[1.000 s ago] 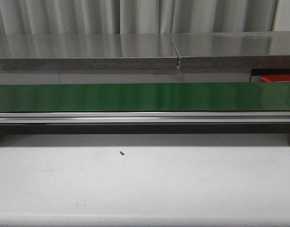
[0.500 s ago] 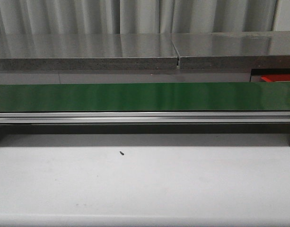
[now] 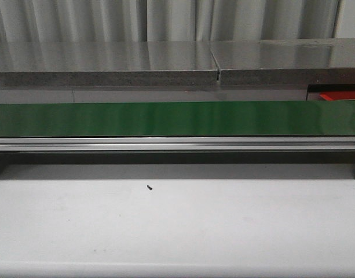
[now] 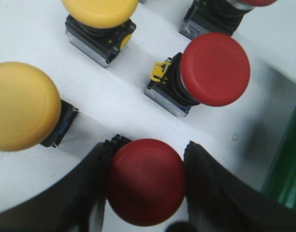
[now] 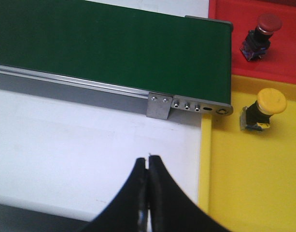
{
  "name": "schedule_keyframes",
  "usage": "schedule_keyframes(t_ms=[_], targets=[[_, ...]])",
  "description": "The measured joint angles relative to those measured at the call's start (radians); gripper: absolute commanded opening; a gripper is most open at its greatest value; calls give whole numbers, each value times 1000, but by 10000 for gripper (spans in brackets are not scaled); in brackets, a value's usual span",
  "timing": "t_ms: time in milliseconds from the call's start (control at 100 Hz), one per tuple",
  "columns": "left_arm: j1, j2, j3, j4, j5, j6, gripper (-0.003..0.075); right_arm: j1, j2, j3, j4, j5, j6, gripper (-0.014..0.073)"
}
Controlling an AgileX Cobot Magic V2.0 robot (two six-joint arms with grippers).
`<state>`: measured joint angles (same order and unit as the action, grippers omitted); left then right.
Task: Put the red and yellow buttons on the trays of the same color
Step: 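Grasp another red button with the left gripper, then set the red button on the green belt and open the left gripper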
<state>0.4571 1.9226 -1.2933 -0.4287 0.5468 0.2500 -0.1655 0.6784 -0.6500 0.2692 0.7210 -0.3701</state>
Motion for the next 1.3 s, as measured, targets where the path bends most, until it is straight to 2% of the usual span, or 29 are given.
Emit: schedule_keyframes(t_ms=[150,480,870,1090,1140,1210,1280,1300], targets=[[0,-16,0,0,10,9,1,0,0,0,0,0,0,-67],[-17,-233,0,-45,23,19,-1,0,0,0,0,0,0,-67],[-218,-250,0,-53,40,43,2,0,0,0,0,0,0,-67],[-265,-179,0,-54,36,45,6,0,0,0,0,0,0,-67],[-267,-164,0,-56,35,47,33,0,0,0,0,0,0,-67],[-268,-159,-6,-62,39,47,134,0,0,0,0,0,0,-67],[-270,-157,-8,-66,47,63,308,0,0,0,0,0,0,-67],[-270,-158,-11,-69,53,70,395,0,0,0,0,0,0,-67]])
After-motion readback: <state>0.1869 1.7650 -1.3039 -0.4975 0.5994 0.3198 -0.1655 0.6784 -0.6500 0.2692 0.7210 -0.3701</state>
